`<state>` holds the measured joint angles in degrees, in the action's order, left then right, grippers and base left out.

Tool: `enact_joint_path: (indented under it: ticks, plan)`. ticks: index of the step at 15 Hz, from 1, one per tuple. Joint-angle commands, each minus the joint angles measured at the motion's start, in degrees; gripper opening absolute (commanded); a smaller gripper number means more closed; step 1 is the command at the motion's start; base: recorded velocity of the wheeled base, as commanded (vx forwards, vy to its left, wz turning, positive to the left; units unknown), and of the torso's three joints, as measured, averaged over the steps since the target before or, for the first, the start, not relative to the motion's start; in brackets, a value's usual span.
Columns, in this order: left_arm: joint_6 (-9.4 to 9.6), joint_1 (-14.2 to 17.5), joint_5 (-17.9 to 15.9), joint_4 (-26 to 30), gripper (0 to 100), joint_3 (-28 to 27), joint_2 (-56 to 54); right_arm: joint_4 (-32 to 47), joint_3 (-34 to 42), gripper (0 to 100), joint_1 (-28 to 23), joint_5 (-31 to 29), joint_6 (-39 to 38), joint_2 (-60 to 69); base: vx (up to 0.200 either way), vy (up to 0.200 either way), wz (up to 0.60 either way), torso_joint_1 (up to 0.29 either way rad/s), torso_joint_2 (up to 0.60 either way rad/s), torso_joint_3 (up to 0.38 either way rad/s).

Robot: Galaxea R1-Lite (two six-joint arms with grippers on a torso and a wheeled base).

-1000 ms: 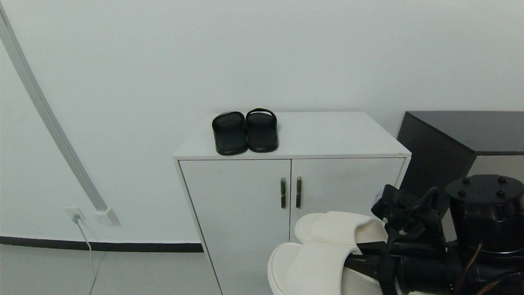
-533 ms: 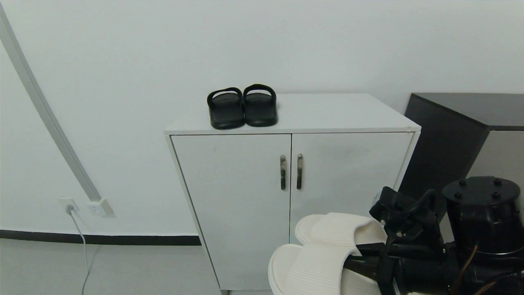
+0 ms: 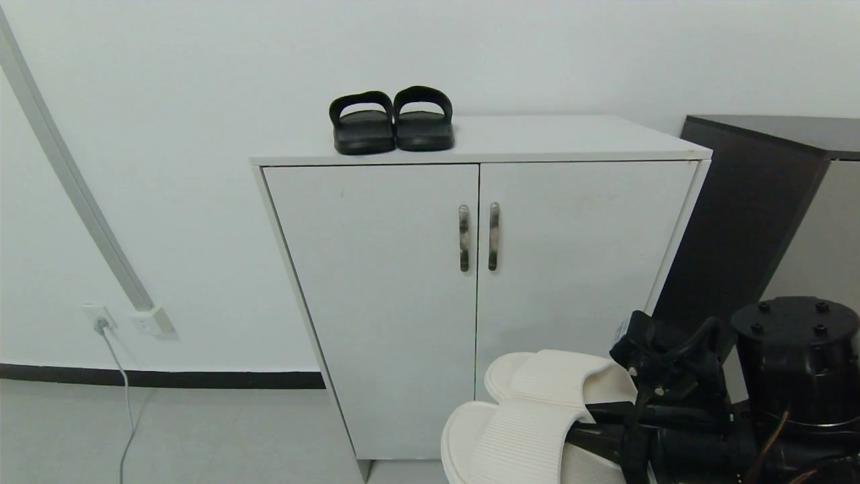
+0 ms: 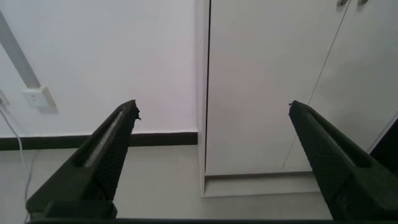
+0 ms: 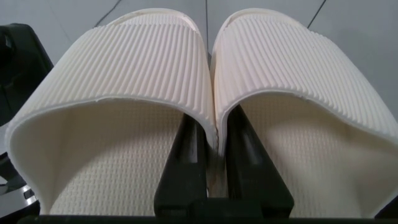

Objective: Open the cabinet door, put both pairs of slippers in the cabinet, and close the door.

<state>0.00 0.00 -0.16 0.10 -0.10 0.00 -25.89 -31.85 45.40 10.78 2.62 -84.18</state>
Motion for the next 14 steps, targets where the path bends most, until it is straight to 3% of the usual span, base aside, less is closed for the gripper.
enact_joint_path:
  ticks: [1, 8, 10, 11, 12, 13, 14]
  plan:
    - [0.00, 0.0, 0.0, 0.0, 100, 0.0, 0.1, 0.0, 0.1, 0, 0.0, 0.0, 0.0, -0.2, 0.000, 0.000, 0.00, -0.046, 0.44, 0.388]
    - [0.44, 0.0, -0.2, 0.1, 100, 0.0, 0.1, 0.0, 0.7, 0, 0.1, 0.0, 1.2, -0.3, 0.000, 0.000, 0.00, 0.002, 0.07, 0.056]
    - [0.97, 0.1, 1.1, 0.3, 100, -0.2, 1.2, -0.1, 1.3, 0, 0.1, 0.0, 1.2, -0.4, 0.000, 0.000, 0.00, 0.000, 0.00, 0.000]
    - [1.85, 0.5, 3.2, -0.4, 100, -1.7, 5.2, -0.2, 1.4, 0, 0.1, 0.1, 1.2, -0.1, 0.000, 0.000, 0.00, 0.000, 0.00, 0.000]
    - [1.32, 0.5, 3.4, -1.0, 100, -11.2, 10.8, -0.1, 1.5, 0, 0.1, 0.0, 1.2, 0.2, 0.000, 0.000, 0.00, 0.000, 0.00, 0.000]
    - [0.00, 0.2, 2.4, -0.7, 100, -17.5, 16.5, -0.2, 2.1, 0, 0.1, 0.2, 1.2, 0.5, 0.000, 0.000, 0.00, 0.000, 0.00, 0.000]
    - [0.53, 0.0, -0.2, -0.7, 100, -19.0, 20.9, -0.2, 1.9, 0, 0.1, 0.2, 1.3, 0.3, 0.000, 0.000, 0.00, -0.027, 0.11, 0.105]
